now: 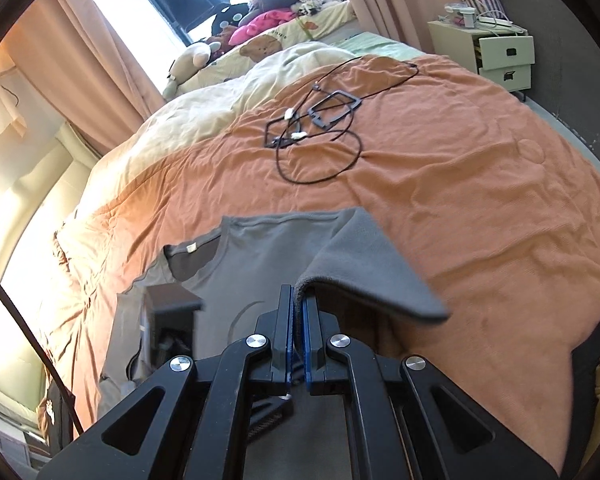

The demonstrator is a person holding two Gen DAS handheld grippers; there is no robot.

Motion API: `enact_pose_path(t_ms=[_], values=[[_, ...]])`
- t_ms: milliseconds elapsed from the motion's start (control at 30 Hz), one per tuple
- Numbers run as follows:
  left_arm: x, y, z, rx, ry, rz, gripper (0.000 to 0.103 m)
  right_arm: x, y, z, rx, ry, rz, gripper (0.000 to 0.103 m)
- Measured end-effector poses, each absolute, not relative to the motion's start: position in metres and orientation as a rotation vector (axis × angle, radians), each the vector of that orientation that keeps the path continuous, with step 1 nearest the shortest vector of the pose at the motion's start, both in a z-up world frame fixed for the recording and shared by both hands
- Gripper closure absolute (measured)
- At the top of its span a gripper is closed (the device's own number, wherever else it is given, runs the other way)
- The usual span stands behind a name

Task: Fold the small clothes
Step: 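Lift the grasped side and fold it over the shirt body with the right tool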

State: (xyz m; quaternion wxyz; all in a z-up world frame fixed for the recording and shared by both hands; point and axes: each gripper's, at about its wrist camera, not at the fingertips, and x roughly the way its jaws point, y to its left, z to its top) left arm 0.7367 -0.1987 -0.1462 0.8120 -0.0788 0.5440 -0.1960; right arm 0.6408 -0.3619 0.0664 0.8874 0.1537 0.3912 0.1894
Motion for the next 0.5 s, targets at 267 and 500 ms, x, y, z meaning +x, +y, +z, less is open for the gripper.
enact_pose_path(t_ms=[267,500], values=[[0.718,-0.137,-0.126,-0.205,1.145,-0.337,0.080,0.636,-0.331,0.050,0.325,0.880,0.432,0.103],[0.707,-0.111,-0.112,-0.222,1.124,-0.304,0.080,0.640,-0.323,0.041,0.369,0.935,0.483,0.089]])
